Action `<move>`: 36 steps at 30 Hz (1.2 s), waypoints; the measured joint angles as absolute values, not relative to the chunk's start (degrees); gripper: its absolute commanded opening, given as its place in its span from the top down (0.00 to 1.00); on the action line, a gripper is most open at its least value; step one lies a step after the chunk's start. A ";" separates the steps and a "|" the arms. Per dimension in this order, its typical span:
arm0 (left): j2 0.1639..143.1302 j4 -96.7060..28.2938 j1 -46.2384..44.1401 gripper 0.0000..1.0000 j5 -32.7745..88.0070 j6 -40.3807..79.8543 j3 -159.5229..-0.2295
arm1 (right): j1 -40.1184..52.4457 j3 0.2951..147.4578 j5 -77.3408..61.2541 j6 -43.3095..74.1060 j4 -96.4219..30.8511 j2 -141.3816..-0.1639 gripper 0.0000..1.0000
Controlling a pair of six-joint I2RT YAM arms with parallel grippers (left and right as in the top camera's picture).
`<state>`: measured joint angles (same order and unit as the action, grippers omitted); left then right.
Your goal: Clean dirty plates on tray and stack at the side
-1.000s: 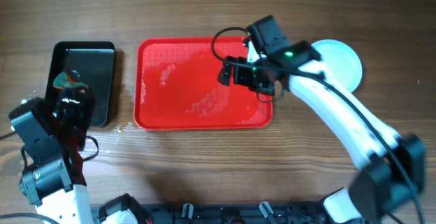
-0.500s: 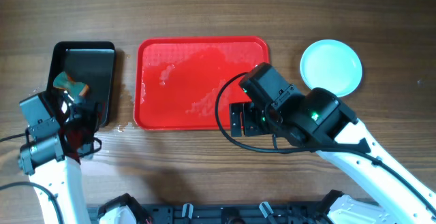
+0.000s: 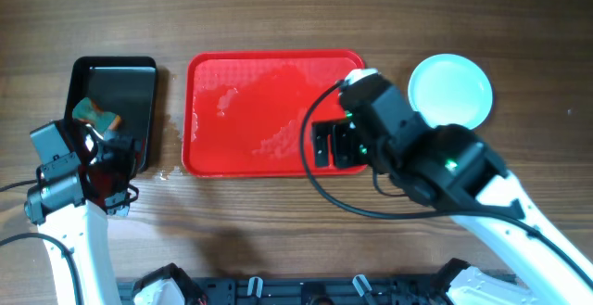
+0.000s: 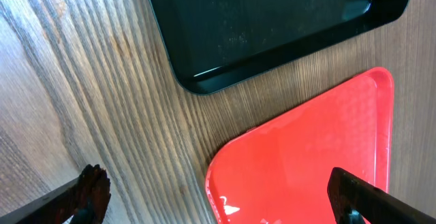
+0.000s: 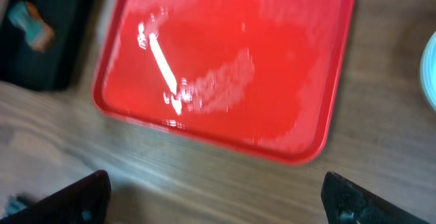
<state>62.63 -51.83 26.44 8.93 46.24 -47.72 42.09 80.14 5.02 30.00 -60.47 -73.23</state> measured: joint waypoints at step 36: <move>62.78 -51.86 26.44 0.00 8.95 46.24 -47.72 | -1.30 1.17 -12.99 26.48 0.27 -1.08 0.00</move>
